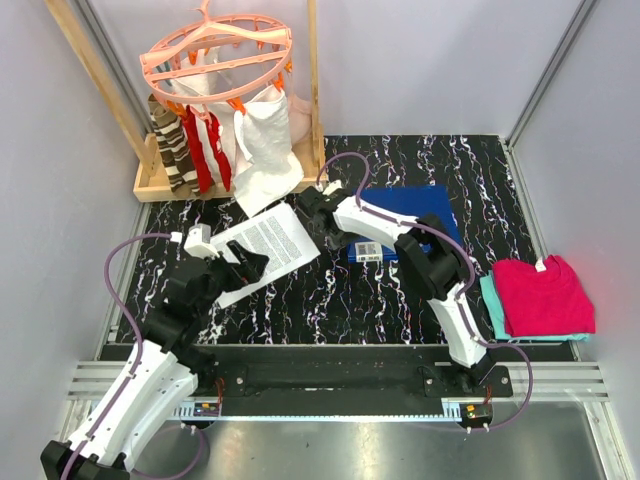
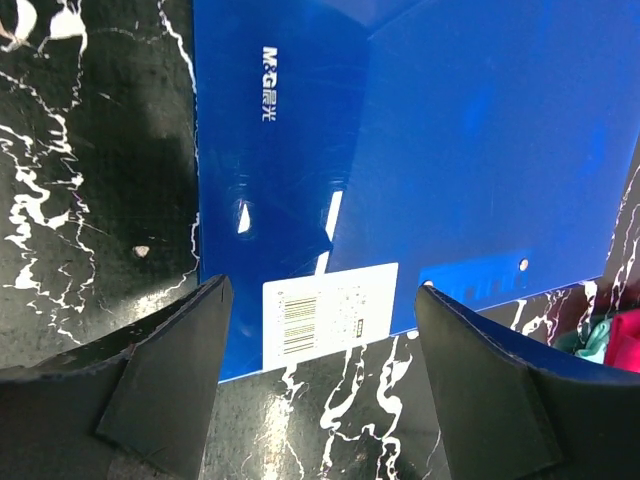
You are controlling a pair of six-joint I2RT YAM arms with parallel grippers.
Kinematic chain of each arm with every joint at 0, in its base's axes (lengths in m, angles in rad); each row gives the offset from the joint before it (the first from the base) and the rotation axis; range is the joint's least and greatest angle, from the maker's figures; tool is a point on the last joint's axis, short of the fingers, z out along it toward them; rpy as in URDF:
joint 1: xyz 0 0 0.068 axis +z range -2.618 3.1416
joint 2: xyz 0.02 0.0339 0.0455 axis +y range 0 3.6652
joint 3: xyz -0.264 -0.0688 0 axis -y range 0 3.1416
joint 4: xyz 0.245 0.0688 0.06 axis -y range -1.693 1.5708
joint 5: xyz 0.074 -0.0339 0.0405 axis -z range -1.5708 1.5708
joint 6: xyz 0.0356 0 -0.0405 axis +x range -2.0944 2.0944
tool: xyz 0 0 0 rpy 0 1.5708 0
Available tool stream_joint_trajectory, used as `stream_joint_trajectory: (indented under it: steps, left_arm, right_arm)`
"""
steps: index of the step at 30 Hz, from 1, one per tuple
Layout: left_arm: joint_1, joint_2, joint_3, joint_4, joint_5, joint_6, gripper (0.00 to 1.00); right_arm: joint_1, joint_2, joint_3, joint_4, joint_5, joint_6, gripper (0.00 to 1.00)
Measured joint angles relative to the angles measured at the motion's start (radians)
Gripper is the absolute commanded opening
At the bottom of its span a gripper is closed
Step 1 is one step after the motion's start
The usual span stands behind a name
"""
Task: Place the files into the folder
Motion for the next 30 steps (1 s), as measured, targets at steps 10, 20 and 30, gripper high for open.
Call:
stream_joint_trajectory:
  steps: [10,20,30]
  left_arm:
    - [-0.011,0.002,0.000,0.004,-0.003,0.000,0.99]
    - [-0.012,0.002,0.013,-0.004,-0.014,-0.016,0.99]
    - [-0.012,0.031,0.002,0.032,-0.008,-0.046,0.99]
  right_arm:
    - [0.040,0.023,0.023,-0.023,0.011,0.001,0.87]
    - [0.051,0.029,-0.019,-0.029,0.029,0.048,0.77]
    - [0.053,0.034,-0.061,-0.038,0.086,0.083,0.27]
